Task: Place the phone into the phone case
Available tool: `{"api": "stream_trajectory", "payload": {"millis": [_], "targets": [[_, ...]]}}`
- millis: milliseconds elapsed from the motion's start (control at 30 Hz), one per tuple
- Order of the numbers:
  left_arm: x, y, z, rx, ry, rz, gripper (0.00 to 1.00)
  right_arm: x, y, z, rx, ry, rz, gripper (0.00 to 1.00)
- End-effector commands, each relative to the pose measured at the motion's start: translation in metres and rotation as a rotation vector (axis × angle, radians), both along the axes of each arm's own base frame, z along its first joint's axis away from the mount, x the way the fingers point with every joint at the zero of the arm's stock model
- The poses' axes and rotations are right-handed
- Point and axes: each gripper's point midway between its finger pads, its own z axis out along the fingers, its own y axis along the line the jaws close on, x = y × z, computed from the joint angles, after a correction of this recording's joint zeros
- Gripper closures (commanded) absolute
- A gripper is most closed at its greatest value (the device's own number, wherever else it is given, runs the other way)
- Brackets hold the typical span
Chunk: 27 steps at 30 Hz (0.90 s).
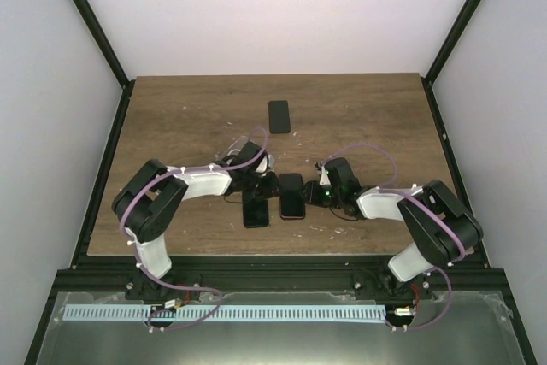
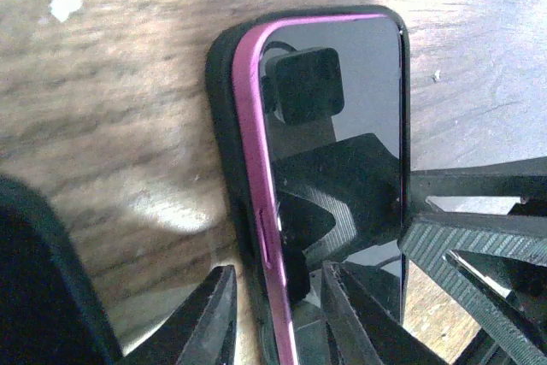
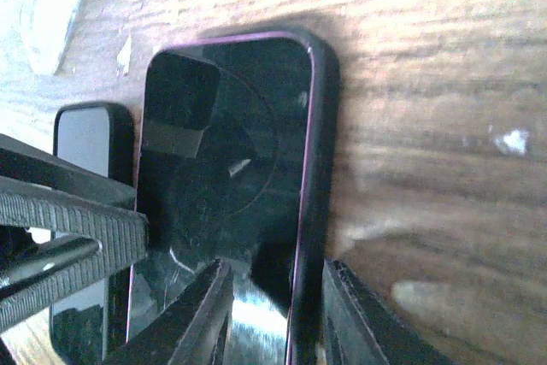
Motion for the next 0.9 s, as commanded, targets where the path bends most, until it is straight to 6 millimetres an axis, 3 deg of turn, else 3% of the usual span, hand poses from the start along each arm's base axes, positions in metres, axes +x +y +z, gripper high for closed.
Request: {"api": "stream_trajectory", "payload": {"millis": [0, 200, 400, 633, 867], "targets": [[-0.007, 0.005, 0.014, -0.011, -0.043, -0.017, 0.69, -0.014, -0.003, 0.004, -0.005, 0.03, -0.002, 0.68], [-0.019, 0.002, 0.006, -0.054, 0.002, -0.029, 0.74, -0.022, -0.005, -0.007, 0.008, 0.072, -0.014, 0.61], [-0.021, 0.0, 0.001, -0.057, 0.017, -0.047, 0.79, -0.024, 0.007, -0.013, 0.069, 0.11, 0.014, 0.59], [-0.027, 0.009, -0.003, -0.031, 0.013, -0.055, 0.92, -0.021, 0.022, 0.01, 0.202, 0.088, 0.027, 0.59], [-0.033, 0.02, -0.008, -0.007, 0.014, -0.049, 0.96, -0.024, 0.035, 0.032, 0.319, 0.084, 0.061, 0.59]]}}
